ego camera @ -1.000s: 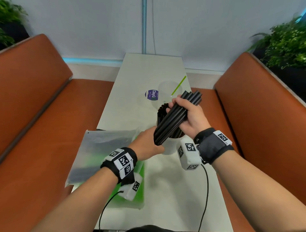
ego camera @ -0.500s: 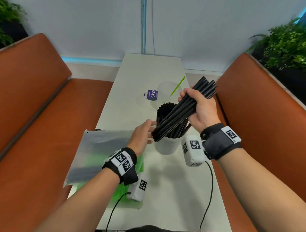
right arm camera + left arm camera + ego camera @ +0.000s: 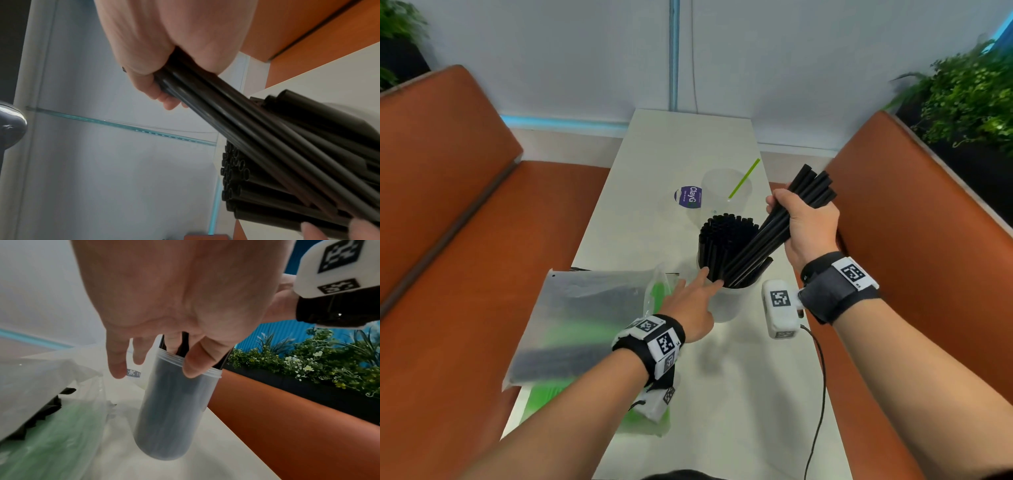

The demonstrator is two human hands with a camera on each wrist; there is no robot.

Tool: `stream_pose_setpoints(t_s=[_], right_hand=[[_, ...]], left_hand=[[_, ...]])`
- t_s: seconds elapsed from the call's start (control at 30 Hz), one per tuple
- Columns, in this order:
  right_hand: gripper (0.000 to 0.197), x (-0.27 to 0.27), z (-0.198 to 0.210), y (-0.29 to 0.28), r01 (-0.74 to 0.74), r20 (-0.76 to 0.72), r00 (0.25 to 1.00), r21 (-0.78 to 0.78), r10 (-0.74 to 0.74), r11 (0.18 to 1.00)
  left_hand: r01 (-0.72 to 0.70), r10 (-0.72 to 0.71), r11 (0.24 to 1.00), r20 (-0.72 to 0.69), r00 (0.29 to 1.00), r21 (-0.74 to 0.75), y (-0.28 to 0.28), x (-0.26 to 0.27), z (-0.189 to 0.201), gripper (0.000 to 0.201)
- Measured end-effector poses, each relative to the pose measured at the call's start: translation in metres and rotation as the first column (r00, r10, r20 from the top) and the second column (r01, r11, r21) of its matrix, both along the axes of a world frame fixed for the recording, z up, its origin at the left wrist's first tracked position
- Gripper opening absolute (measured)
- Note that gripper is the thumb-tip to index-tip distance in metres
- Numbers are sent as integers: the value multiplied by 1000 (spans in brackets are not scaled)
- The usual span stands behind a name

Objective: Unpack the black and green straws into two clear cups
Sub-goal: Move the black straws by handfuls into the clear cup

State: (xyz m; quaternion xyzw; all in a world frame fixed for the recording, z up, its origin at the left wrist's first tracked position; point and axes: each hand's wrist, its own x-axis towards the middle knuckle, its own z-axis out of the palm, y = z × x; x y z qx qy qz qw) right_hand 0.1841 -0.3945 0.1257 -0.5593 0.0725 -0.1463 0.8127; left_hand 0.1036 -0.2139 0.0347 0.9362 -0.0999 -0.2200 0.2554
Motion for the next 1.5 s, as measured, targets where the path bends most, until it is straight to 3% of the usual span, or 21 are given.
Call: stream_pose_setpoints(t_s=[0.27, 0.37, 0.5, 0.6, 0.7, 0.77, 0.83, 0.93, 1.0, 1.07, 1.23, 1.33, 1.4, 1.5], right_hand=[[21, 7, -33, 2, 115, -39, 991, -275, -131, 955], [29, 3, -54, 9, 38, -129, 986, -433, -103, 901], [58, -11, -79, 16, -138, -269, 963, -581, -30, 802], [45, -19, -81, 17, -170, -188, 981, -678, 54, 715], [66, -20, -68, 15, -94, -44, 995, -757, 93, 647], [69, -14, -57, 14, -77, 14, 989, -797, 146, 599], [63, -6, -50, 18, -81, 18, 975, -901, 223, 426], [53, 0, -51, 28, -48, -47, 949, -999, 312, -2], [56, -1, -60, 33, -37, -127, 938, -961, 323, -272], [63, 1, -63, 34, -54, -178, 936, -924, 303, -377], [65, 6, -62, 28, -165, -245, 949, -923, 200, -347], [60, 7, -60, 30, -244, -270, 957, -946, 103, -215], [58, 4, -59, 39, -192, -208, 973, -969, 99, -155], [55, -2, -62, 49, -84, -111, 985, -976, 129, -201]], left_hand=[[7, -8, 998, 22, 1000, 60, 3, 3, 1, 81], [14, -15, 997, 9, 1000, 69, 3, 4, 3, 81], [22, -22, 997, -7, 1000, 76, 5, 4, 5, 80], [27, -26, 997, -11, 1000, 67, 6, 4, 4, 77], [20, -20, 999, -1, 1000, 44, 7, 5, 2, 76], [21, -21, 999, 7, 1000, 33, 7, 6, 1, 77], [26, -26, 999, 15, 1000, 29, 7, 6, 1, 77], [21, -22, 999, 24, 999, 26, 7, 7, 1, 77], [20, -21, 999, 27, 999, 31, 7, 6, 0, 77], [17, -18, 999, 23, 1000, 34, 8, 6, 0, 78], [12, -13, 999, 28, 1000, 34, 8, 4, -1, 77], [16, -17, 999, 32, 999, 29, 8, 3, -1, 78], [20, -21, 1000, 33, 999, 16, 8, 4, 0, 79], [31, -31, 999, 40, 999, 17, 8, 4, 0, 83]])
